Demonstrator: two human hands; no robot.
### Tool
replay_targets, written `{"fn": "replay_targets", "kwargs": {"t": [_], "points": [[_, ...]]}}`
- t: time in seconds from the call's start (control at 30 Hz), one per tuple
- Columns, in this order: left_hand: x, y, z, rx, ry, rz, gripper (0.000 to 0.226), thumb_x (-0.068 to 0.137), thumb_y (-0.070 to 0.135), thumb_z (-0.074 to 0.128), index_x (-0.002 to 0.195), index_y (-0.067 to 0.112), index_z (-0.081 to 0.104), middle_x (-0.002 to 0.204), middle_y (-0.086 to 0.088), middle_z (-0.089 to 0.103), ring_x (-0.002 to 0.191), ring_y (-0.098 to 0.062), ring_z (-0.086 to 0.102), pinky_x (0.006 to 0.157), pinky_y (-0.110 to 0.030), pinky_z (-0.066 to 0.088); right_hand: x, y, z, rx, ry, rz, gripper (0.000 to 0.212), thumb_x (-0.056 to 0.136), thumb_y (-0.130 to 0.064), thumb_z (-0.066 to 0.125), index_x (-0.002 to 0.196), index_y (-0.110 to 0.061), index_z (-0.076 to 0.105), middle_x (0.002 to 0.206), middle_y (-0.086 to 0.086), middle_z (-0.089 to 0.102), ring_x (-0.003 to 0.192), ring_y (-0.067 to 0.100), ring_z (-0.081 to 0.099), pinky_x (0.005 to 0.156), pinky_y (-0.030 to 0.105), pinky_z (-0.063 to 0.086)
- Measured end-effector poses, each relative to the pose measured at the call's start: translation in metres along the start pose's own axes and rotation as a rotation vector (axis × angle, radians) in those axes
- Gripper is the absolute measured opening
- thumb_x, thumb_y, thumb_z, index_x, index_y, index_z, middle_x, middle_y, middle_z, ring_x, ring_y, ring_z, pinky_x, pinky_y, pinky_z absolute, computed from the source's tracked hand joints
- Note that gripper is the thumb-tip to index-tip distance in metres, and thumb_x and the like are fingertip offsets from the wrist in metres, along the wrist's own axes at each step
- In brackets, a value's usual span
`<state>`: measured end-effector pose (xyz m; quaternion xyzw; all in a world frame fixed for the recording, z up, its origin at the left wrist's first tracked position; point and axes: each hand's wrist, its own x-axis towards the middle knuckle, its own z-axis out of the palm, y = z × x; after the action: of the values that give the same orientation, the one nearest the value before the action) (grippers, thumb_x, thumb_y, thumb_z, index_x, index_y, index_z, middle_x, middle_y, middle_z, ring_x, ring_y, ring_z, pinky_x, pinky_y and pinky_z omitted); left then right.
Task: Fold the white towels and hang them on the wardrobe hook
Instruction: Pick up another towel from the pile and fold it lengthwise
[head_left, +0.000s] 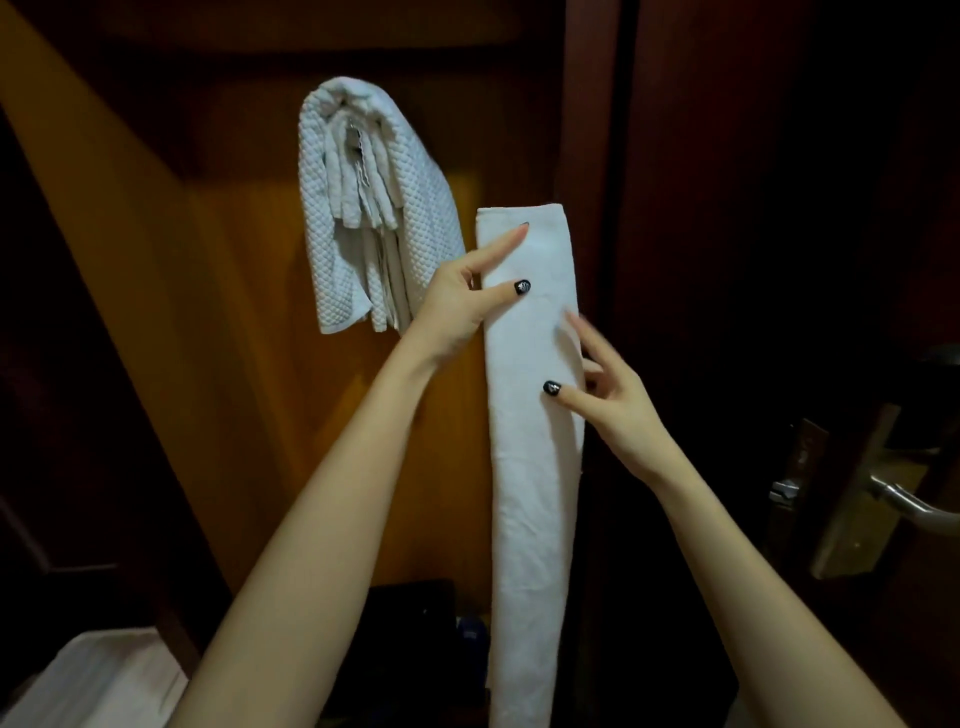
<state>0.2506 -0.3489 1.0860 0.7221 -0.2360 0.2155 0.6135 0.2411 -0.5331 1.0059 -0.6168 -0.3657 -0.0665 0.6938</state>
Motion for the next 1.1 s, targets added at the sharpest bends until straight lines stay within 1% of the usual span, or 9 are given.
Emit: {"fn": "replay_targets", "kwargs": {"t": [0.1, 0.2, 0.4, 0.53, 0.6, 0.73, 0.9, 1.03, 1.1], "points": [[0.010, 0.001, -0.007, 0.065, 0.080, -0.026, 0.053, 0.088, 0.004, 0.064, 0.137, 0.017, 0.050, 0.140, 0.012, 0.046, 0.136, -0.024, 0.040, 0.112, -0.055, 0.024, -0.002, 0.007, -0.005, -0.014, -0.078, 0.069, 0.033, 0.084, 0.003, 0.066, 0.103, -0.023, 0.072, 0.107, -0.009, 0.073, 0.103, 0.005, 0.065, 0.083, 0.016, 0.049], [0.013, -0.004, -0.013, 0.082, 0.134, -0.056, 0.054, 0.088, 0.003, 0.064, 0.138, 0.015, 0.048, 0.144, -0.002, 0.046, 0.135, -0.023, 0.041, 0.112, -0.049, 0.032, -0.012, 0.020, -0.009, -0.013, -0.207, 0.203, 0.024, 0.082, 0.000, 0.071, 0.090, -0.023, 0.074, 0.096, -0.012, 0.071, 0.092, 0.004, 0.065, 0.077, 0.015, 0.049], [-0.002, -0.022, -0.026, 0.133, 0.171, -0.154, 0.062, 0.089, 0.001, 0.063, 0.144, 0.013, 0.039, 0.140, -0.002, 0.049, 0.110, -0.001, 0.056, 0.080, -0.012, 0.051, -0.040, 0.047, -0.016, -0.027, -0.276, 0.357, 0.035, 0.089, -0.006, 0.065, 0.108, -0.035, 0.073, 0.118, -0.022, 0.065, 0.113, -0.003, 0.058, 0.084, 0.011, 0.047], [-0.022, -0.033, -0.043, 0.041, 0.028, -0.377, 0.091, 0.083, 0.001, 0.069, 0.152, 0.031, 0.017, 0.127, 0.011, 0.050, 0.095, -0.002, 0.065, 0.066, -0.022, 0.054, -0.041, 0.047, -0.024, -0.006, -0.170, 0.324, 0.032, 0.093, -0.002, 0.056, 0.097, -0.026, 0.077, 0.111, -0.008, 0.071, 0.110, 0.006, 0.062, 0.085, 0.015, 0.047], [-0.029, -0.040, -0.047, -0.019, 0.077, -0.371, 0.082, 0.082, -0.004, 0.068, 0.148, 0.027, 0.031, 0.124, 0.013, 0.055, 0.095, -0.001, 0.066, 0.070, -0.022, 0.055, -0.039, 0.045, -0.026, 0.001, -0.191, 0.342, 0.033, 0.094, -0.001, 0.054, 0.095, -0.025, 0.077, 0.109, -0.008, 0.071, 0.108, 0.006, 0.063, 0.083, 0.014, 0.048], [-0.038, -0.039, -0.045, -0.114, 0.154, -0.363, 0.038, 0.082, -0.004, 0.066, 0.112, 0.019, 0.070, 0.119, -0.008, 0.067, 0.099, -0.017, 0.065, 0.066, -0.017, 0.053, -0.035, 0.043, -0.025, 0.018, -0.194, 0.361, 0.035, 0.095, -0.002, 0.053, 0.099, -0.028, 0.076, 0.111, -0.014, 0.070, 0.109, 0.002, 0.062, 0.081, 0.012, 0.048], [-0.031, -0.028, -0.038, -0.009, 0.120, -0.242, 0.044, 0.085, -0.002, 0.065, 0.121, 0.023, 0.066, 0.094, 0.002, 0.068, 0.093, -0.015, 0.062, 0.089, -0.037, 0.052, -0.031, 0.053, -0.008, -0.090, -0.145, 0.321, 0.037, 0.095, -0.014, 0.060, 0.120, -0.040, 0.063, 0.127, -0.018, 0.062, 0.125, 0.005, 0.052, 0.100, 0.026, 0.046], [-0.020, -0.013, -0.035, 0.150, 0.086, -0.133, 0.051, 0.085, 0.005, 0.066, 0.125, 0.036, 0.059, 0.085, 0.004, 0.062, 0.080, -0.018, 0.048, 0.070, -0.036, 0.046, -0.022, 0.059, 0.029, -0.324, 0.051, 0.155, 0.060, 0.090, -0.037, 0.064, 0.142, -0.045, 0.035, 0.141, -0.034, 0.032, 0.137, -0.002, 0.029, 0.112, 0.030, 0.029], [-0.014, -0.006, -0.039, 0.237, 0.067, -0.075, 0.050, 0.088, 0.011, 0.064, 0.132, 0.032, 0.054, 0.086, 0.005, 0.060, 0.079, -0.019, 0.046, 0.069, -0.035, 0.043, -0.017, 0.060, 0.053, -0.406, 0.201, 0.064, 0.064, 0.090, -0.038, 0.064, 0.141, -0.051, 0.029, 0.148, -0.025, 0.027, 0.137, -0.004, 0.022, 0.112, 0.028, 0.026]]}}
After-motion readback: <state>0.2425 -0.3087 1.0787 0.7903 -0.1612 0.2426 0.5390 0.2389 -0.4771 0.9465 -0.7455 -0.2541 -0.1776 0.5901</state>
